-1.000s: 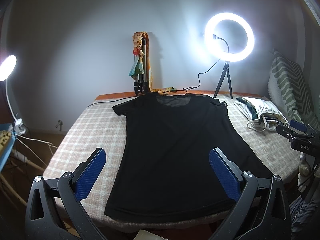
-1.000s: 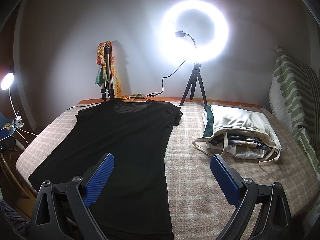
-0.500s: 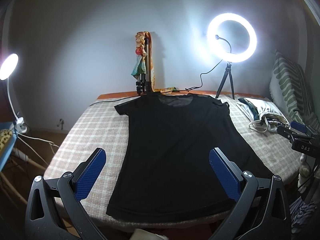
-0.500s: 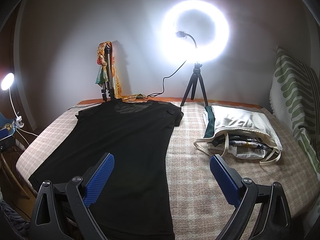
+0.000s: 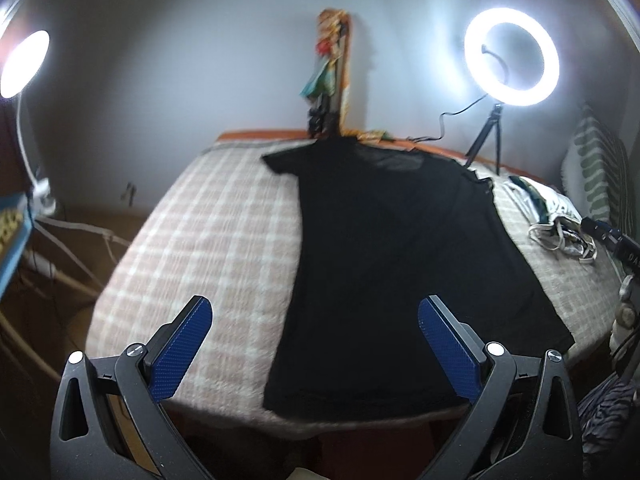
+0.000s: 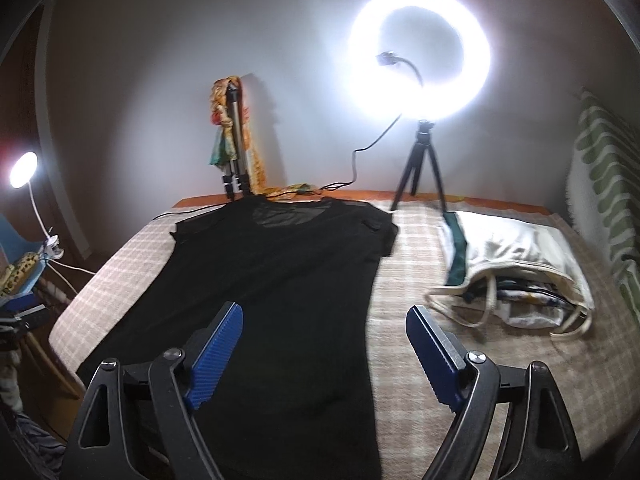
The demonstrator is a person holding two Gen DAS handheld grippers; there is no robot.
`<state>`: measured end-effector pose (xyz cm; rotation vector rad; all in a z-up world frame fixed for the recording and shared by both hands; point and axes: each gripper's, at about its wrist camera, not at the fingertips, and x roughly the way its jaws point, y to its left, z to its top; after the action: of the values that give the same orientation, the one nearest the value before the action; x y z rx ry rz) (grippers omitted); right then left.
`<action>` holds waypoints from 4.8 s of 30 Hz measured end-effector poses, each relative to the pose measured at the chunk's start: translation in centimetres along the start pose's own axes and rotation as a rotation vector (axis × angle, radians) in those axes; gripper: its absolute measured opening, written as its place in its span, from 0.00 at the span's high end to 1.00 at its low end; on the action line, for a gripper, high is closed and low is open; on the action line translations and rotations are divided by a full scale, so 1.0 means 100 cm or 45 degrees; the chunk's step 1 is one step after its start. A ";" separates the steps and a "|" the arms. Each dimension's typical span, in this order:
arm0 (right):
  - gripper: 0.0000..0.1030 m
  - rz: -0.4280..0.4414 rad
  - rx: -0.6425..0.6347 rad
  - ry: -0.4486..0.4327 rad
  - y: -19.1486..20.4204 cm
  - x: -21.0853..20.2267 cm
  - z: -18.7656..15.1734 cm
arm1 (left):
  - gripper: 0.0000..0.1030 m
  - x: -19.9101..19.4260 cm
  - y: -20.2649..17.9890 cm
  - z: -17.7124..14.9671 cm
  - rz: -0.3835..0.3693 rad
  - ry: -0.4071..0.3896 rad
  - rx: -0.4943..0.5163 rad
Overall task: Fold small clothes
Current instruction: 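Move left gripper to the shirt's hem edge while right gripper reaches its shoulder, then close left gripper on the hem edge while right gripper closes on the shoulder, then fold the gripped side over toward the shirt's middle with both grippers, then open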
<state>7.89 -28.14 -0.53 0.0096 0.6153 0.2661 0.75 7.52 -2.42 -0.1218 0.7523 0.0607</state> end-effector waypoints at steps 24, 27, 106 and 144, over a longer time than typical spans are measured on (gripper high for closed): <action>0.25 0.389 -0.270 0.229 0.184 0.175 0.133 | 0.36 0.071 0.063 -0.043 -0.241 0.336 -0.259; 0.26 0.423 -0.259 0.266 0.205 0.203 0.145 | 0.41 0.075 0.064 -0.044 -0.247 0.348 -0.254; 1.00 -0.023 -0.181 0.383 0.121 0.400 0.174 | 0.99 0.091 -0.065 -0.020 -0.631 0.360 0.077; 0.66 0.126 -0.106 0.286 0.036 0.209 0.118 | 0.62 0.057 -0.051 -0.052 -0.651 0.312 0.180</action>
<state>30.13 -18.58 -2.50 -0.0711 0.8277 0.3919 1.87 1.82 -9.64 -0.1861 0.9474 -0.5007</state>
